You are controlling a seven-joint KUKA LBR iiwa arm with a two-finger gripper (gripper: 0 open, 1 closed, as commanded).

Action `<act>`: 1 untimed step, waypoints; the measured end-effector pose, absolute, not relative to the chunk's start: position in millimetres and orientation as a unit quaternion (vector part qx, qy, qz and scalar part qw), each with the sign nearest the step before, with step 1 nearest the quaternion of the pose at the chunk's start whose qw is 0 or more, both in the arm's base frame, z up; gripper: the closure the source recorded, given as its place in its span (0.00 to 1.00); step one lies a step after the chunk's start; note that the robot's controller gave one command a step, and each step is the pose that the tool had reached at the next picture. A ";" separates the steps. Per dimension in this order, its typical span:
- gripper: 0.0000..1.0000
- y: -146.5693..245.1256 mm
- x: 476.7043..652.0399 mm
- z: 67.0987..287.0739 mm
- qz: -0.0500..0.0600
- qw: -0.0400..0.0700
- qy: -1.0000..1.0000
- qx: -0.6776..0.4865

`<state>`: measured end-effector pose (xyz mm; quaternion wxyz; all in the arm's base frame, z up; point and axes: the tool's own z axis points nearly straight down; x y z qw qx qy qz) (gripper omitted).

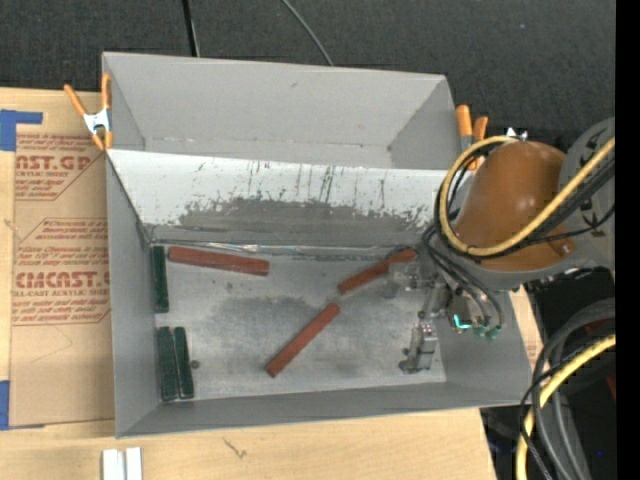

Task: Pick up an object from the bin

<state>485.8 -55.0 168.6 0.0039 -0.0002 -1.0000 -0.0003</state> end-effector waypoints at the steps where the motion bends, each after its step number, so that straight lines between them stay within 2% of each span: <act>1: 0.00 -54.9 487.7 172.6 0.000 0.000 -1.000 0.000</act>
Offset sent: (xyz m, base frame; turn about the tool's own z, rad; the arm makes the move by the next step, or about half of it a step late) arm 0.0306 0.0548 -0.0986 -0.3426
